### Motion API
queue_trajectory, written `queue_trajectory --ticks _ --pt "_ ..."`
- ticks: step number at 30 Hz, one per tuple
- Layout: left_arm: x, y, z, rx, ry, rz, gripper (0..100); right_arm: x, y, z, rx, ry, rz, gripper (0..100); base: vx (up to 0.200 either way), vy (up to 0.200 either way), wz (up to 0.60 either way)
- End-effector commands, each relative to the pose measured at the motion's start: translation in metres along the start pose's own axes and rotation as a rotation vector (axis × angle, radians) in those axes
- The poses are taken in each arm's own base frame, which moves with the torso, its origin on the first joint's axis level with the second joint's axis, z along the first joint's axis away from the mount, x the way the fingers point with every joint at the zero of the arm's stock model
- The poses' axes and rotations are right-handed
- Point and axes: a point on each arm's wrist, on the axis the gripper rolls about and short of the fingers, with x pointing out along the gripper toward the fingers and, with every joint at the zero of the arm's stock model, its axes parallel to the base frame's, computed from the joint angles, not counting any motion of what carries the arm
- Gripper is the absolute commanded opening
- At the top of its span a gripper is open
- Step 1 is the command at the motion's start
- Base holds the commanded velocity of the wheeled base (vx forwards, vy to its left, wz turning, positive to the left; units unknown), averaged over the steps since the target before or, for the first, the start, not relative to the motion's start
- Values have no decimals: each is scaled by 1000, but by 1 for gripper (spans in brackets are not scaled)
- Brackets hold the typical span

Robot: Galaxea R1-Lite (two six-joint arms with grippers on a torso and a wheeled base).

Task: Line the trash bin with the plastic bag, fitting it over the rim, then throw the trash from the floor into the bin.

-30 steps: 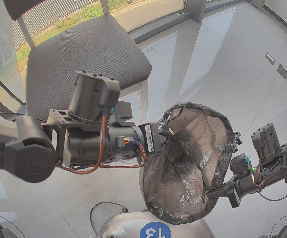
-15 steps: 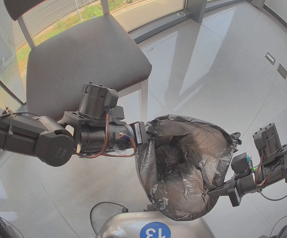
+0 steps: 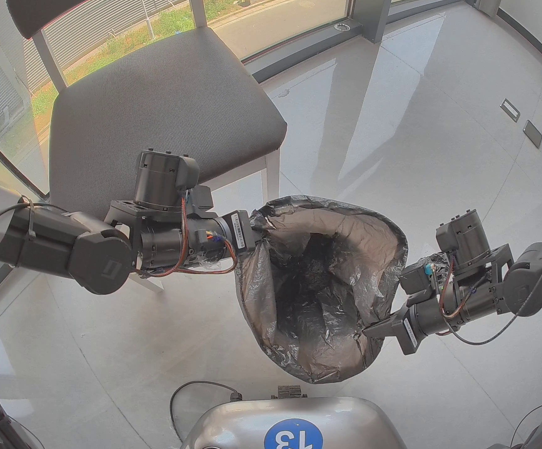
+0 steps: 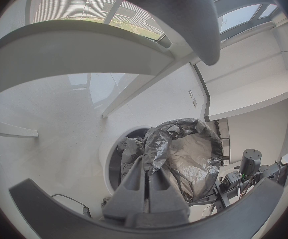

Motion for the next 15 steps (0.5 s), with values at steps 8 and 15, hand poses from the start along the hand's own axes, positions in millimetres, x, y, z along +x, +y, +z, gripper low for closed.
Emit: queue_trajectory --ticks 8,15 --pt "19 9 1 -7 0 -8 0 -2 -42 -7 7 19 -80 0 0 0 0" --pt "33 17 2 -11 6 3 0 -13 -67 -12 38 7 -140 0 0 0 0"
